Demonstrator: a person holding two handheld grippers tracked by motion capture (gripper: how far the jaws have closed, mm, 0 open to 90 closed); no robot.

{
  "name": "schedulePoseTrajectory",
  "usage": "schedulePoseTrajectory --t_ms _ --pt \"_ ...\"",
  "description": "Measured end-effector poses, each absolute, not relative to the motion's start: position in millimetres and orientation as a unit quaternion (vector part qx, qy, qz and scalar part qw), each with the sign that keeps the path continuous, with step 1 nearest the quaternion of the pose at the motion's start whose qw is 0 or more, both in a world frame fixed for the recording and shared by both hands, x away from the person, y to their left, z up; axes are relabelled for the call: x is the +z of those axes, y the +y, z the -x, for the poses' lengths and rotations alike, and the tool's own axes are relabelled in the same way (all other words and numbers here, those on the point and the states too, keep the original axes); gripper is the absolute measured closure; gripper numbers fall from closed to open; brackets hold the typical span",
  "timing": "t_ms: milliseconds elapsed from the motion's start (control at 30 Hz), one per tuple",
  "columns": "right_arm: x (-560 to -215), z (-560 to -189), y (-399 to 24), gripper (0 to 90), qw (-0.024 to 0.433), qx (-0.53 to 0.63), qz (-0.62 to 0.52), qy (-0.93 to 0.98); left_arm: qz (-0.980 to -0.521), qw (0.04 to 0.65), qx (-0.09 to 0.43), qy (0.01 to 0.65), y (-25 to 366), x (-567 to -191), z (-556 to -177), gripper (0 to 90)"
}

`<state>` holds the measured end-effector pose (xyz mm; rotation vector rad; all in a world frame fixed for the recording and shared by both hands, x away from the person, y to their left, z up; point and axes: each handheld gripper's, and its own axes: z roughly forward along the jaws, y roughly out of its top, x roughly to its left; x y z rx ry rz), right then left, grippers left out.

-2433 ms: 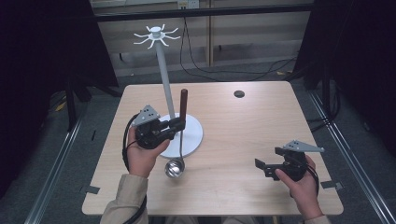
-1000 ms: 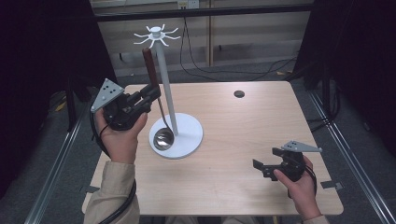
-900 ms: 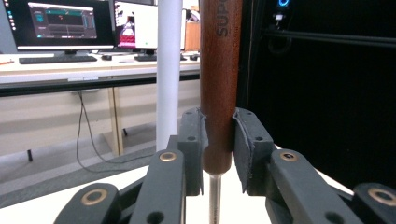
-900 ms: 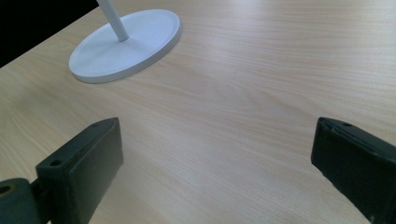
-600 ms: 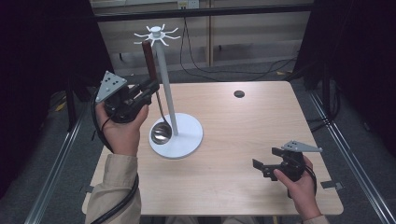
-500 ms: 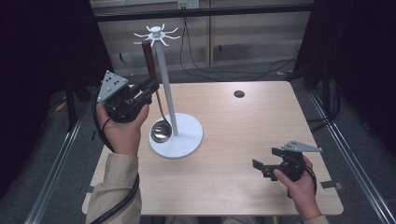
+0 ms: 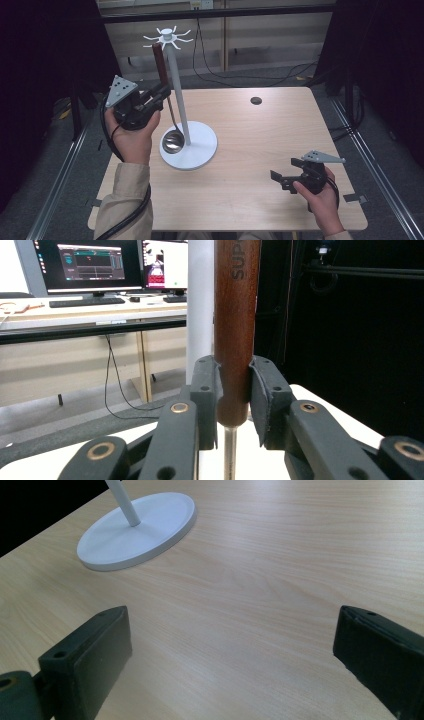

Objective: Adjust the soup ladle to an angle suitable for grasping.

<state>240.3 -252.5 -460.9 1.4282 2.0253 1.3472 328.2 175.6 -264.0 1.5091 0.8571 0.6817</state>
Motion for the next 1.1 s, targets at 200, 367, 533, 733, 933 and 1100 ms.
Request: schedulePoseTrajectory --t_ms 200,367,533,733,933,1100 --pt "-461.2 -240.5 -252.9 1.7 0.159 0.471 -0.501 0.709 -0.65 0.594 0.292 0.373 174.2 -265.2 -330.8 74.4" --pt "-460.7 -240.4 -252.5 1.7 0.159 0.472 -0.499 0.709 -0.648 0.594 0.294 0.376 171.5 -266.3 -331.3 74.4" --pt "-461.1 -240.5 -251.7 1.8 0.158 0.471 -0.498 0.711 -0.645 0.596 0.295 0.376 169.4 -267.2 -333.1 74.4" --pt "-460.0 -239.8 -251.1 1.8 0.158 0.471 -0.498 0.711 -0.642 0.595 0.297 0.381 167.2 -266.7 -335.3 74.4" --pt "-460.1 -239.8 -251.8 1.8 0.156 0.473 -0.498 0.71 -0.64 0.594 0.298 0.386 166.1 -265.8 -335.9 74.3" --pt "-459.4 -239.8 -251.2 1.8 0.157 0.474 -0.496 0.71 -0.643 0.59 0.297 0.388 166.1 -263.7 -336.6 74.3"
